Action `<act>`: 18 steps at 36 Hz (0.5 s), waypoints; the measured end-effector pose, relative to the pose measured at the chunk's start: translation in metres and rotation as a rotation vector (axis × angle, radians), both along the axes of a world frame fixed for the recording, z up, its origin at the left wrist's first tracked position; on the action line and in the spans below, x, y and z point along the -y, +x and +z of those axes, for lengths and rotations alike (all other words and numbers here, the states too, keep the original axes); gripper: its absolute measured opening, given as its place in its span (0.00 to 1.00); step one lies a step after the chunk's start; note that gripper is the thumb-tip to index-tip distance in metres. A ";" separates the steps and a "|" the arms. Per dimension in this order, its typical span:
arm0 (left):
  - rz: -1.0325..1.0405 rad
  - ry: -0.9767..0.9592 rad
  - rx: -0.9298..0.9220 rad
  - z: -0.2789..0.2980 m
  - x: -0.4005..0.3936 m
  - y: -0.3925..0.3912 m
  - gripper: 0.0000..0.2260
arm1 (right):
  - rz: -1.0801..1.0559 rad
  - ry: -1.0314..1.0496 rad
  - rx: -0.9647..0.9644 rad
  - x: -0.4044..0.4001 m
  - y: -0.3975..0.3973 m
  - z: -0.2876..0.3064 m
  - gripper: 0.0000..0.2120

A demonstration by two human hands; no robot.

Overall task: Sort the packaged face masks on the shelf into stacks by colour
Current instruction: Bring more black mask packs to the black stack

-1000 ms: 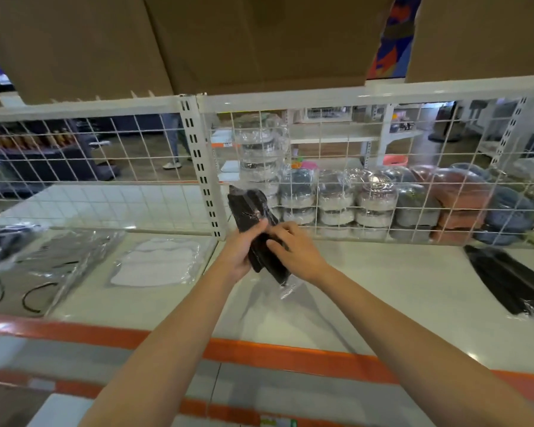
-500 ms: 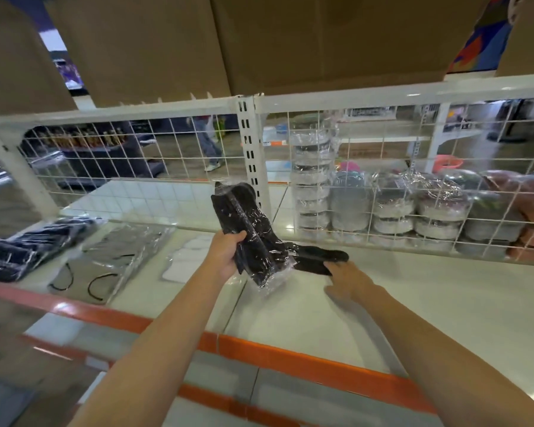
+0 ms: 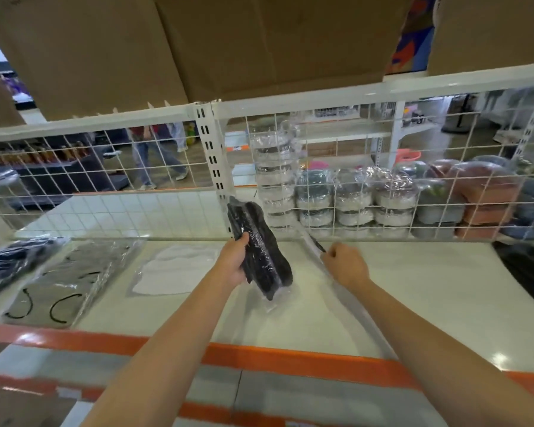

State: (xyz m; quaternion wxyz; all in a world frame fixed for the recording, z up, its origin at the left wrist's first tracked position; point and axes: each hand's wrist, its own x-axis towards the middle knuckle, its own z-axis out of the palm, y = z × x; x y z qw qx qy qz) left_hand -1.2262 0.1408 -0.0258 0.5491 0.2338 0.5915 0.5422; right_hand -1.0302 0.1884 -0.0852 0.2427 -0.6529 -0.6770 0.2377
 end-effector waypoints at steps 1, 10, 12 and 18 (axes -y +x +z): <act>-0.011 -0.011 0.005 -0.001 -0.002 0.011 0.15 | 0.004 0.042 -0.074 0.003 0.004 0.006 0.11; -0.344 0.114 0.025 -0.004 -0.019 0.140 0.06 | 0.242 0.144 -0.048 0.035 0.072 0.025 0.12; -0.324 0.101 -0.058 -0.013 -0.027 0.165 0.04 | 0.207 0.129 -0.055 0.040 0.103 0.025 0.12; -0.371 0.093 -0.039 -0.027 -0.037 0.238 0.14 | -0.060 -0.033 0.049 0.045 0.218 -0.004 0.17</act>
